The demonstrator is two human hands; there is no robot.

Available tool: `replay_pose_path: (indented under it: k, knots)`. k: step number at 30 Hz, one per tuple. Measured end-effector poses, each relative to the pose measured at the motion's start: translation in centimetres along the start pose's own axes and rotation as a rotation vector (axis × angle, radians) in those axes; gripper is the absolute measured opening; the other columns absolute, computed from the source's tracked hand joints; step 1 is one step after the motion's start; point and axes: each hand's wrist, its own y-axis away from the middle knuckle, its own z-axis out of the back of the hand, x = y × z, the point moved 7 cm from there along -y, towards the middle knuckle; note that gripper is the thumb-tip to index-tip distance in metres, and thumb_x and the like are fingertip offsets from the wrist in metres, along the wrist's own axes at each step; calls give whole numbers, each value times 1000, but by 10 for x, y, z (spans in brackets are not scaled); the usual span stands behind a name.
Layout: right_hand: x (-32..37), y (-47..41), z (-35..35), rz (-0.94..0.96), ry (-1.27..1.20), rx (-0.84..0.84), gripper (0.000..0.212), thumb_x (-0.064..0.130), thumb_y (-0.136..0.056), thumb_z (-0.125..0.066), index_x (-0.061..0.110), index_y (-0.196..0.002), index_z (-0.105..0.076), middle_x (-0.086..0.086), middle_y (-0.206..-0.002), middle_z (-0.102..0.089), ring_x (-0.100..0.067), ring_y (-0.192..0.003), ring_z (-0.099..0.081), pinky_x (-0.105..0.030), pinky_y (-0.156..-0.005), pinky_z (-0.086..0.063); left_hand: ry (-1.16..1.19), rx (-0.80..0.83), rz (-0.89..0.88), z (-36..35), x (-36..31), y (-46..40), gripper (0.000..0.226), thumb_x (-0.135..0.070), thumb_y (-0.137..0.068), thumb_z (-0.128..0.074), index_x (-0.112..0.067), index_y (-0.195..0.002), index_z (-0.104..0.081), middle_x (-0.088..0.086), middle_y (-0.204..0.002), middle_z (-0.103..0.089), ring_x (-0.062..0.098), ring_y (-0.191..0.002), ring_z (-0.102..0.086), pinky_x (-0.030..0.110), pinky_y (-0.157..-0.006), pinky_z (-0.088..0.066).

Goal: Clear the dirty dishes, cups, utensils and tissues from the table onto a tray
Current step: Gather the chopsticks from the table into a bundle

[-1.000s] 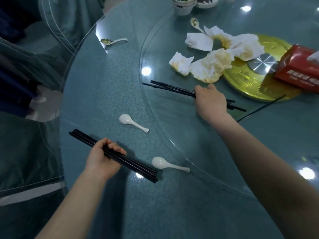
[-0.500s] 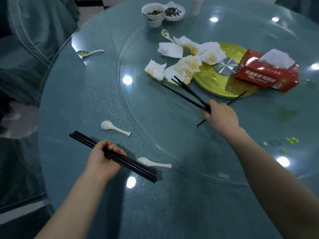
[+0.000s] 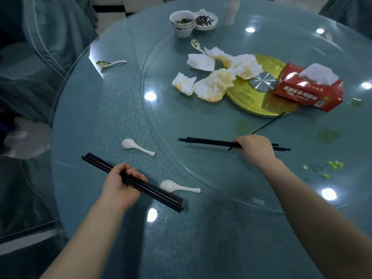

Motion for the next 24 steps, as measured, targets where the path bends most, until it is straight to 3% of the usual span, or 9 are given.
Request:
replay_pose_path:
  k: [5, 15, 20, 24]
  knots:
    - [42, 9, 4, 77, -12, 13, 22, 16, -87, -53, 25, -103, -65, 0, -94, -67, -25, -92, -59, -33, -63, -45, 13, 17, -4, 6, -4, 10, 28, -22, -93, -43, -19, -66, -41, -6, -46, -37, 9, -43, -37, 24, -60, -36]
    - [125, 17, 61, 122, -28, -47, 21, 21, -91, -51, 24, -110, -60, 0, -106, -63, -25, -99, -59, -36, -68, -48, 106, 88, -35, 38, -43, 40, 31, -20, -95, -37, -20, -64, -36, -7, -39, -35, 10, -31, -37, 24, -59, -31]
    - [175, 31, 99, 140, -57, -135, 21, 26, -93, -52, 24, -113, -57, 0, -108, -53, -29, -88, -61, -34, -60, -44, 144, 143, -56, 61, -67, 59, 31, -19, -94, -36, -19, -64, -35, -7, -39, -34, 9, -34, -35, 24, -57, -30]
    - [206, 48, 118, 33, -130, -181, 16, 26, -92, -51, 22, -108, -52, -2, -96, -64, -30, -81, -61, -32, -57, -37, 169, 158, -70, 95, -86, 76, 30, -19, -95, -36, -19, -64, -35, -7, -37, -35, 10, -30, -36, 24, -57, -30]
